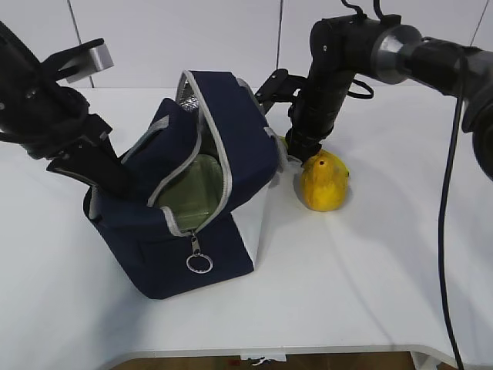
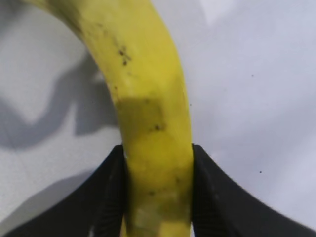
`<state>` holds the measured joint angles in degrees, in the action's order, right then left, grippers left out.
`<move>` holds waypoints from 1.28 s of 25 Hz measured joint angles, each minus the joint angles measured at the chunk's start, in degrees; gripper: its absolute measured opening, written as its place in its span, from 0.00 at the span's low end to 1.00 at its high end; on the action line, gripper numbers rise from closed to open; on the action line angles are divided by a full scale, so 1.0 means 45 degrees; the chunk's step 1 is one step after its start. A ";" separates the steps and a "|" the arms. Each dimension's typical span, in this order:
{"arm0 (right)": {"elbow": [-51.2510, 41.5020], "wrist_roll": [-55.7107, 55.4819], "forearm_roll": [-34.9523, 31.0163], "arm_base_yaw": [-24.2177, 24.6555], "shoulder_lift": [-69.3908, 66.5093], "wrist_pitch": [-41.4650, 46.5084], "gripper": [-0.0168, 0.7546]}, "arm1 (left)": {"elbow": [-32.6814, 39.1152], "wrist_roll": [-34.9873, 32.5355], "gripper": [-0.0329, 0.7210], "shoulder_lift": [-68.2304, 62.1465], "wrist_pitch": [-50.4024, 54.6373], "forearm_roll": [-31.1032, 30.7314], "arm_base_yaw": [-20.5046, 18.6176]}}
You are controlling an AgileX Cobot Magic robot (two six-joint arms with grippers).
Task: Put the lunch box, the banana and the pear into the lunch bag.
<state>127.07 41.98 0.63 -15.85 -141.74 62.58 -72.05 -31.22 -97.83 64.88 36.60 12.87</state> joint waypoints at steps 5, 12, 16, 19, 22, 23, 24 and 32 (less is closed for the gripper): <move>0.0000 -0.2397 0.1237 0.0000 0.0000 0.0000 0.37 | 0.0000 0.0000 0.05 0.0000 -0.0027 0.0000 0.0000; 0.0027 -0.5143 0.3848 0.0000 0.0058 0.0137 0.37 | 0.0000 0.0000 0.05 0.0000 -0.0113 0.0000 0.0000; 0.0255 -0.6058 0.4164 0.0000 0.0184 0.1229 0.37 | 0.0000 0.0000 0.05 0.0000 -0.0131 0.0000 0.0000; 0.0795 -0.6603 0.4210 0.0000 0.0266 0.1672 0.37 | 0.0000 0.0000 0.05 0.0000 -0.0143 0.0000 0.0000; 0.1267 -0.7346 0.4122 0.0000 0.0542 0.1725 0.37 | 0.0000 0.0000 0.05 0.0000 -0.0143 0.0000 0.0000; 0.1369 -0.7633 0.4069 0.0000 0.0697 0.1742 0.37 | 0.0000 0.0000 0.05 0.0000 -0.0143 0.0000 0.0000; 0.1390 -0.7881 0.4017 0.0000 0.0931 0.1753 0.37 | 0.0000 0.0000 0.05 0.0000 -0.0143 0.0000 0.0000; 0.1383 -0.9328 0.2853 0.0000 0.3640 0.2016 0.37 | 0.0000 0.0000 0.05 0.0000 -0.0143 0.0321 0.0000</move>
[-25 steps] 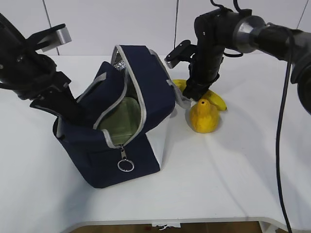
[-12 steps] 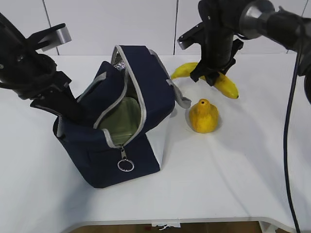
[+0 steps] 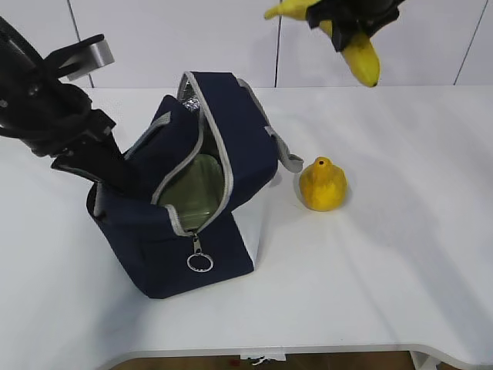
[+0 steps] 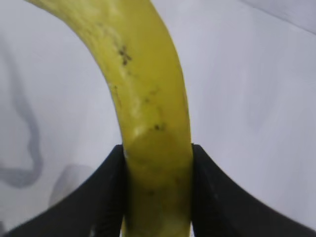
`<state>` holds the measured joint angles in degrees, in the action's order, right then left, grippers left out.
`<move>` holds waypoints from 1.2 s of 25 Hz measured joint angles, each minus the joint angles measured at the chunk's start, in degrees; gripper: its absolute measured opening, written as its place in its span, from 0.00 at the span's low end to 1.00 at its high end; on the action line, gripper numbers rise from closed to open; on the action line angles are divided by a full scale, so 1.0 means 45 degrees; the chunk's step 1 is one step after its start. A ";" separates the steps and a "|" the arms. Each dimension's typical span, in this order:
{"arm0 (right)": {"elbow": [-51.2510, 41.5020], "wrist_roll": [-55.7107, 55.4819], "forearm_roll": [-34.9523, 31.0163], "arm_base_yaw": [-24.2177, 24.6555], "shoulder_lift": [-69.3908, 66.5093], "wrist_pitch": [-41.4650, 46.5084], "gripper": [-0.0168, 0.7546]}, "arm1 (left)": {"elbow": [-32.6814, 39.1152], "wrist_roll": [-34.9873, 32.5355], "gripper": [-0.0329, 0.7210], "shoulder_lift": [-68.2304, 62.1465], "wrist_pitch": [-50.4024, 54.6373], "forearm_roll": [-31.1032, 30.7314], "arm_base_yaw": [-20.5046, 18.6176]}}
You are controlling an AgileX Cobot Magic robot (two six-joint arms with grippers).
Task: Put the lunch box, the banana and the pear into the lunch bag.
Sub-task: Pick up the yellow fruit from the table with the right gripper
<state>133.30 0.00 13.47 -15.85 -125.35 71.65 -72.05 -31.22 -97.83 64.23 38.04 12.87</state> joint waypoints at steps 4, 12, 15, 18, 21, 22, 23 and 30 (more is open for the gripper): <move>-0.0555 -0.0293 -0.1352 0.0000 0.1765 0.0030 0.37 | 0.0000 0.0000 0.05 0.0000 -0.0031 0.0412 0.0000; -0.2781 -0.0383 -0.4600 0.0000 0.4417 0.0126 0.37 | 0.0000 0.0000 0.05 0.0134 -0.0325 0.1528 0.0000; -0.3437 -0.0403 -0.6551 0.0000 0.4633 0.0126 0.37 | 0.0000 0.0000 0.05 0.0311 -0.0844 0.2129 0.0000; -0.3914 -0.0403 -0.8160 0.0000 0.4633 0.0145 0.37 | 0.0000 0.0000 0.05 0.0525 -0.1551 0.2988 0.0000; -0.4101 -0.0412 -0.9174 0.0000 0.4516 0.0145 0.37 | 0.0000 0.0000 0.05 0.0683 -0.2395 0.3840 0.0000; -0.4120 -0.0412 -0.9406 0.0000 0.4459 0.0145 0.37 | 0.0000 0.0000 0.05 0.0709 -0.2595 0.4010 0.0000; -0.4120 -0.0412 -0.9611 0.0000 0.4374 0.0145 0.37 | 0.0000 0.0000 0.05 0.0761 -0.2797 0.4169 0.0000; -0.4153 -0.0412 -1.1113 0.0000 0.3412 0.0076 0.37 | 0.0000 0.0000 0.05 0.0784 -0.3119 0.4550 0.0000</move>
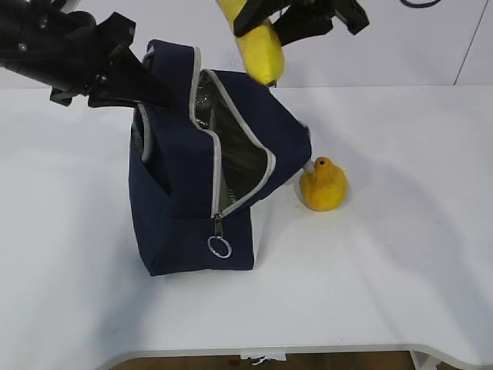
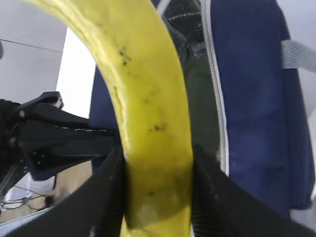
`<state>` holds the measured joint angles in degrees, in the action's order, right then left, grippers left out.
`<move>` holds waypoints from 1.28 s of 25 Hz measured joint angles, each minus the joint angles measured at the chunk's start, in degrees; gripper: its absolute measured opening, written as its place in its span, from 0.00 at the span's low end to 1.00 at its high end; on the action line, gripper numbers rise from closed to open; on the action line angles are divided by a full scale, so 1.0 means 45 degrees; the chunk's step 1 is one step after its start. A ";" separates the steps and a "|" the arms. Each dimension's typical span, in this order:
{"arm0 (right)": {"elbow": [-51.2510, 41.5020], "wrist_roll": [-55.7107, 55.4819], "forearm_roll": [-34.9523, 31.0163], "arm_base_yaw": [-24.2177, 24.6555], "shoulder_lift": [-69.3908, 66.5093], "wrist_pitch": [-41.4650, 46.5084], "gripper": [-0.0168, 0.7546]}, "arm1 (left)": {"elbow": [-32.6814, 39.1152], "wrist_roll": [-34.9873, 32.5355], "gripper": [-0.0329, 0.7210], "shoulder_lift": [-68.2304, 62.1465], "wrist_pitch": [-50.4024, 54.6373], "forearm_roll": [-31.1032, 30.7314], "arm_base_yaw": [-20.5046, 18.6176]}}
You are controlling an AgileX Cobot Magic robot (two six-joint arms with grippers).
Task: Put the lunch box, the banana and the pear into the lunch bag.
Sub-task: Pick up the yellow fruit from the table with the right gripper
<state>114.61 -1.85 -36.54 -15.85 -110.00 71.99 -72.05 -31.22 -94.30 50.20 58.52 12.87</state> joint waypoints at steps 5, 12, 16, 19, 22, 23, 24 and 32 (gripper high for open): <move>-0.0030 0.0000 -0.1028 0.0000 -0.0891 -0.0040 0.37 | 0.0000 0.0000 0.05 0.0000 -0.0130 0.0072 0.0000; -0.0030 0.0198 -0.1883 0.0000 -0.1521 -0.0090 0.37 | 0.0000 0.0000 0.05 0.0000 -0.0571 0.0321 0.0000; -0.0039 0.0412 -0.1883 0.0000 -0.1571 -0.0090 0.37 | 0.0000 0.0000 0.05 0.0000 -0.0772 0.0540 0.0000; -0.0039 0.0652 -0.1893 0.0000 -0.1658 -0.0090 0.37 | 0.0024 0.0000 0.05 0.0000 -0.0776 0.0733 0.0000; -0.0039 0.0673 -0.1976 0.0000 -0.1972 -0.0098 0.37 | 0.0024 0.0000 0.05 0.0000 -0.0776 0.0787 0.0000; -0.0039 0.0673 -0.2005 0.0000 -0.2122 -0.0119 0.37 | 0.0024 0.0000 0.05 0.0000 -0.0776 0.0810 0.0000; -0.0039 0.0673 -0.2057 0.0000 -0.2283 -0.0119 0.37 | 0.0024 0.0000 0.05 0.0000 -0.0776 0.0836 0.0000; -0.0039 0.0881 -0.2196 0.0000 -0.2884 -0.0206 0.37 | 0.0024 0.0000 0.05 0.0000 -0.0776 0.0836 0.0000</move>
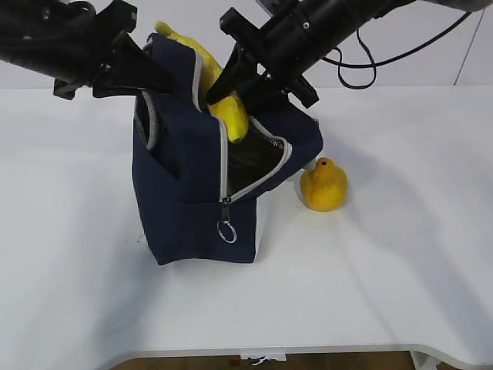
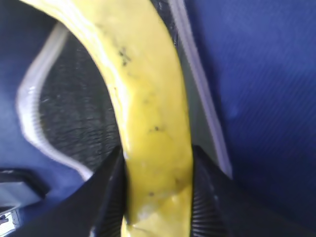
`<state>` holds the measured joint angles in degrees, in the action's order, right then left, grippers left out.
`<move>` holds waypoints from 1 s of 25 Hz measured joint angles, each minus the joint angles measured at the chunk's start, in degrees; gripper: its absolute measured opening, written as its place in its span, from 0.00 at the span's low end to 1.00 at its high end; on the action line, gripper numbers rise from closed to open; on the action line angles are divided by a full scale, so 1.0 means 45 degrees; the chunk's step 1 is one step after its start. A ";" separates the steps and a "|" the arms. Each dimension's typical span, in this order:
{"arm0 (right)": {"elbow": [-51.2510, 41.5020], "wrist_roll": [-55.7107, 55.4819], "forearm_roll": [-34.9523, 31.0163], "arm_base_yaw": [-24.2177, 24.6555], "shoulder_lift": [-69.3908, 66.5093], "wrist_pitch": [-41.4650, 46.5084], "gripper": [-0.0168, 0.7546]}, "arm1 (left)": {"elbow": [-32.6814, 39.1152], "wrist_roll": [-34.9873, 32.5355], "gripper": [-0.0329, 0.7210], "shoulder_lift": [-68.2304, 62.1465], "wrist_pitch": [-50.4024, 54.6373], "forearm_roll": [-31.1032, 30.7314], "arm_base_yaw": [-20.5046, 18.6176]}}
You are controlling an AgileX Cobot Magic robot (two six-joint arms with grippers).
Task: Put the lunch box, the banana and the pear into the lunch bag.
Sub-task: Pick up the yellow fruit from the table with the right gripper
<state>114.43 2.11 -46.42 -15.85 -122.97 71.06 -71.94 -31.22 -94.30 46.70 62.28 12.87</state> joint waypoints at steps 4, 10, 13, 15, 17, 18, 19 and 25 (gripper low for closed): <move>0.0000 0.0049 -0.0054 0.0000 -0.0134 -0.0073 0.39 | 0.0000 0.0000 0.05 0.0000 0.0000 0.0000 0.0000; 0.0000 0.0067 -0.0032 0.0000 -0.0146 -0.0081 0.60 | 0.0000 0.0000 0.05 0.0000 0.0067 0.0049 0.0000; 0.0000 0.0067 0.0136 0.0000 -0.0146 -0.0106 0.63 | 0.0000 0.0000 0.05 0.0000 0.0078 0.0049 0.0000; 0.0000 0.0067 0.0298 0.0000 -0.0146 -0.0106 0.64 | 0.0000 0.0000 0.05 0.0000 0.0101 -0.0005 0.0000; 0.0000 0.0067 0.0646 0.0000 -0.0066 -0.0106 0.64 | 0.0000 0.0000 0.05 0.0000 0.0100 -0.0147 0.0000; 0.0000 0.0067 0.0907 0.0000 0.0029 -0.0106 0.64 | 0.0000 0.0000 0.05 0.0000 0.0100 -0.0147 0.0000; 0.0000 0.0067 0.1239 0.0000 0.0148 -0.0106 0.64 | 0.0000 0.0000 0.05 0.0000 0.0100 -0.0165 0.0000; 0.0000 0.0067 0.3321 0.0000 0.1831 -0.0106 0.64 | 0.0000 0.0000 0.05 0.0000 0.0100 -0.0228 0.0000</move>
<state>114.43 2.41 -31.48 -15.85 -114.73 70.59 -71.94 -31.22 -94.30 47.15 61.26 12.87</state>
